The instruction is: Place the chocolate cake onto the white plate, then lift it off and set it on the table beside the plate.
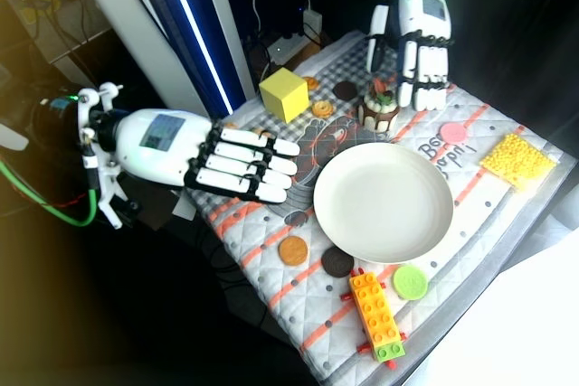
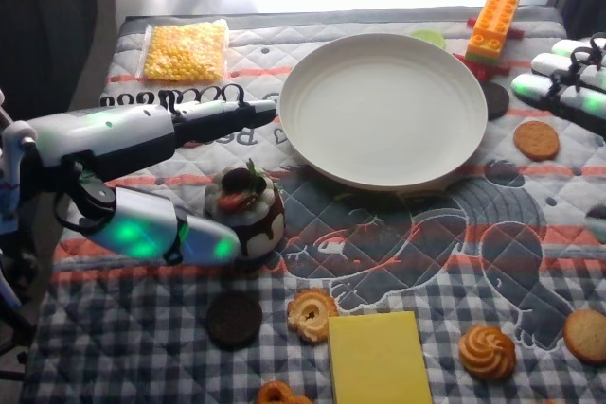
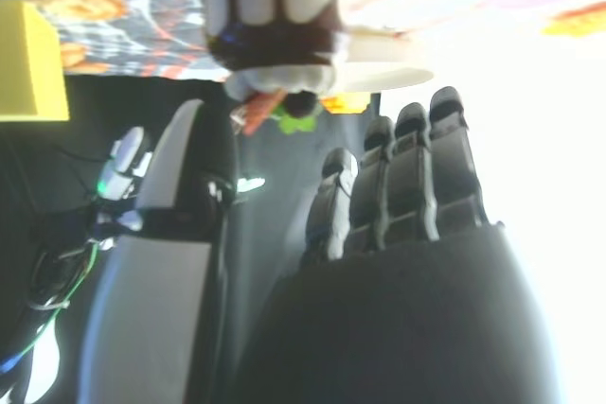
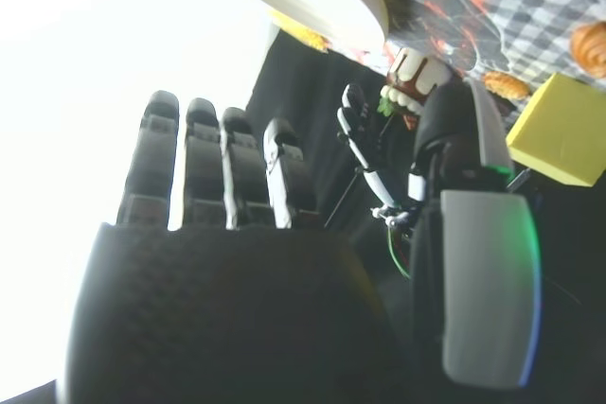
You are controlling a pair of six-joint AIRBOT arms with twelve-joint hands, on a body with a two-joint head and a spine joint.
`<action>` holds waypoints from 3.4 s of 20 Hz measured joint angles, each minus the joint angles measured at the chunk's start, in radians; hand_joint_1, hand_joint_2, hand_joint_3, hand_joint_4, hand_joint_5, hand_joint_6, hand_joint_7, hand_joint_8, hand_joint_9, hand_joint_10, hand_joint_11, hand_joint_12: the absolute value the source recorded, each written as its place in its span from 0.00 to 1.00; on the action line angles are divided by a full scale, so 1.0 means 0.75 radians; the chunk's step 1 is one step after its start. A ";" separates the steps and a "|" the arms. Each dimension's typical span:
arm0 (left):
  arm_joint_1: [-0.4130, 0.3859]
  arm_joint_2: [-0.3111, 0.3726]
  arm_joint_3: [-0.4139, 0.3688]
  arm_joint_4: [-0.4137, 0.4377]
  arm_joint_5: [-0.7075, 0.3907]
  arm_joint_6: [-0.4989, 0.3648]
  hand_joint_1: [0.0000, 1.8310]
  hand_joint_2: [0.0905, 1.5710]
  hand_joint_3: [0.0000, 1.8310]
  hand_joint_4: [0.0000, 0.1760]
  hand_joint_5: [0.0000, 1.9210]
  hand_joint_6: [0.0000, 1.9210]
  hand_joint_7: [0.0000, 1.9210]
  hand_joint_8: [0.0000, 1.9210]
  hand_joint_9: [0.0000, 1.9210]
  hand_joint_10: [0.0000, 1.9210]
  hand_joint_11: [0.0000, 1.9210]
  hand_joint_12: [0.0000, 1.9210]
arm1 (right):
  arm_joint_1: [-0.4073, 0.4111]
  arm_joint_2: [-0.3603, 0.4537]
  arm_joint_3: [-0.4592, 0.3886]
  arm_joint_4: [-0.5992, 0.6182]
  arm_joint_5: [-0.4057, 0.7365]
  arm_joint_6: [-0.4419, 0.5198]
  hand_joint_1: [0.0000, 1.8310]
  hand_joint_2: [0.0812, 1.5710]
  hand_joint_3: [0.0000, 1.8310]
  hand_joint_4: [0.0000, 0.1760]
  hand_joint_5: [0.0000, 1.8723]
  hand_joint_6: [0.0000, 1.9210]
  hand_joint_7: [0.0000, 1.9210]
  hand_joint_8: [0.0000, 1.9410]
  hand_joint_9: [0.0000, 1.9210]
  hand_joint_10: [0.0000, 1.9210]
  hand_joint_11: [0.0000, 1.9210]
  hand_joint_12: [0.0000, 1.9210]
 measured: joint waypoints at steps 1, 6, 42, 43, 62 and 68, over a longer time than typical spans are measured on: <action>-0.001 -0.007 0.003 -0.001 0.003 0.000 0.38 0.63 0.01 0.74 0.00 0.00 0.00 0.00 0.00 0.00 0.00 0.00 | 0.000 -0.001 0.000 0.000 -0.001 0.001 0.29 0.80 0.00 0.00 0.00 0.00 0.00 0.00 0.00 0.00 0.00 0.09; 0.000 -0.044 0.040 -0.007 0.049 0.001 0.42 0.62 0.00 0.93 0.00 0.00 0.00 0.00 0.00 0.00 0.00 0.00 | 0.000 -0.018 0.009 0.001 0.001 0.008 0.22 0.82 0.00 0.00 0.00 0.00 0.00 0.00 0.00 0.00 0.00 0.14; -0.339 -0.746 0.678 -0.255 0.310 0.014 0.59 0.85 0.00 0.01 0.31 0.89 0.29 0.82 0.22 0.87 0.25 0.98 | -0.018 -0.038 0.028 0.012 0.010 0.030 0.20 0.82 0.00 0.00 0.00 0.00 0.00 0.00 0.00 0.00 0.00 0.46; -0.339 -0.774 0.695 -0.259 0.320 0.013 0.59 0.85 0.00 0.08 0.31 0.87 0.30 0.82 0.23 0.87 0.24 0.98 | -0.018 -0.038 0.028 0.020 0.012 0.031 0.23 0.82 0.00 0.00 0.00 0.00 0.00 0.00 0.00 0.00 0.00 0.46; -0.215 -0.370 0.308 -0.225 0.062 0.025 0.49 0.65 0.01 0.85 0.00 0.00 0.00 0.00 0.00 0.00 0.00 0.00 | -0.018 -0.040 0.031 0.014 0.025 0.089 0.25 0.82 0.00 0.00 0.00 0.00 0.00 0.00 0.05 0.02 0.00 0.69; -0.020 -0.152 0.177 -0.083 -0.216 -0.290 0.50 0.70 0.00 0.36 0.00 0.00 0.00 0.00 0.00 0.00 0.00 0.00 | -0.016 -0.040 0.063 0.008 0.039 0.115 0.33 0.78 0.00 0.00 0.00 0.00 0.00 0.00 0.01 0.02 0.00 0.51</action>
